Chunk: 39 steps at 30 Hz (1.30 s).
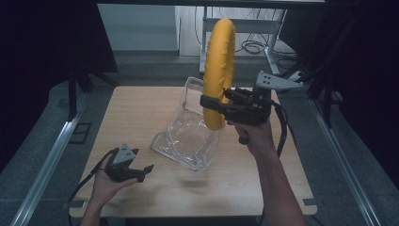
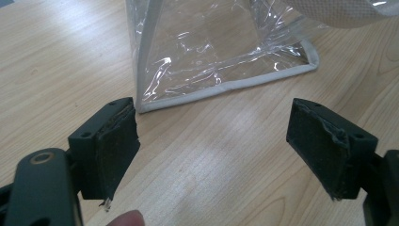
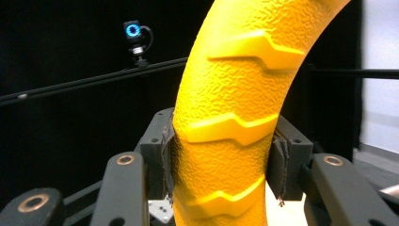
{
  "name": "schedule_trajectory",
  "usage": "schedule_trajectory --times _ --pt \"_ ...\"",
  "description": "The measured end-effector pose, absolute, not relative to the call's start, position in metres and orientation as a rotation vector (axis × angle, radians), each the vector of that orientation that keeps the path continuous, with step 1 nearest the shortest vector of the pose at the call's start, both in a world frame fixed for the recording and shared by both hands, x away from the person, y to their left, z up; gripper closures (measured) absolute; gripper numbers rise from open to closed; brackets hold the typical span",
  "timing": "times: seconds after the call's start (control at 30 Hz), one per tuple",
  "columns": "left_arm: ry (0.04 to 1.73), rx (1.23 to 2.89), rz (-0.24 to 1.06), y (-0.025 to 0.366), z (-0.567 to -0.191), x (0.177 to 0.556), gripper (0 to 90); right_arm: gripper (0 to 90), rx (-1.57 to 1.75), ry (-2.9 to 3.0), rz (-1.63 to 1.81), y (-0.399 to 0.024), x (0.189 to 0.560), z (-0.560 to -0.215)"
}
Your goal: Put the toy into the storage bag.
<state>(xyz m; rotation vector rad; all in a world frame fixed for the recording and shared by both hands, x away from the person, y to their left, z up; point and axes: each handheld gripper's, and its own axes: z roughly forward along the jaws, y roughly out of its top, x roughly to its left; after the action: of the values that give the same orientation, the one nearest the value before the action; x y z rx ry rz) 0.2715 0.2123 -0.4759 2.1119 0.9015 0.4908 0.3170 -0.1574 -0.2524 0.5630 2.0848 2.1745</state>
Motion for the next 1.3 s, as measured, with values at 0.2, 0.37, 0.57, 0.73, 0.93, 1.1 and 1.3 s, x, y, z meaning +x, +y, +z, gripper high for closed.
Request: schedule_trajectory --times 0.2,0.37,0.57,0.73,0.93,1.1,1.3 --pt "0.920 2.083 0.475 0.217 -0.476 0.272 17.1 50.4 0.553 2.154 2.239 -0.137 0.325 -0.268" --pt "0.935 2.077 0.480 0.221 -0.477 0.273 17.1 50.4 0.559 2.182 2.250 -0.132 0.332 -0.280" --pt "0.935 2.083 0.481 0.219 -0.478 0.273 17.1 50.4 0.580 2.211 2.232 -0.127 0.335 -0.293" --pt "0.934 2.084 0.479 0.219 -0.478 0.273 17.1 50.4 0.591 2.237 2.221 -0.123 0.336 -0.304" --pt "0.932 2.088 0.478 0.219 -0.479 0.273 17.1 50.3 0.605 2.278 2.198 -0.117 0.338 -0.316" --pt "0.932 2.089 0.479 0.219 -0.479 0.274 17.1 50.3 0.642 2.301 2.158 -0.113 0.341 -0.331" --pt "0.932 2.089 0.480 0.219 -0.479 0.274 17.1 50.3 0.662 2.327 2.139 -0.111 0.345 -0.342"
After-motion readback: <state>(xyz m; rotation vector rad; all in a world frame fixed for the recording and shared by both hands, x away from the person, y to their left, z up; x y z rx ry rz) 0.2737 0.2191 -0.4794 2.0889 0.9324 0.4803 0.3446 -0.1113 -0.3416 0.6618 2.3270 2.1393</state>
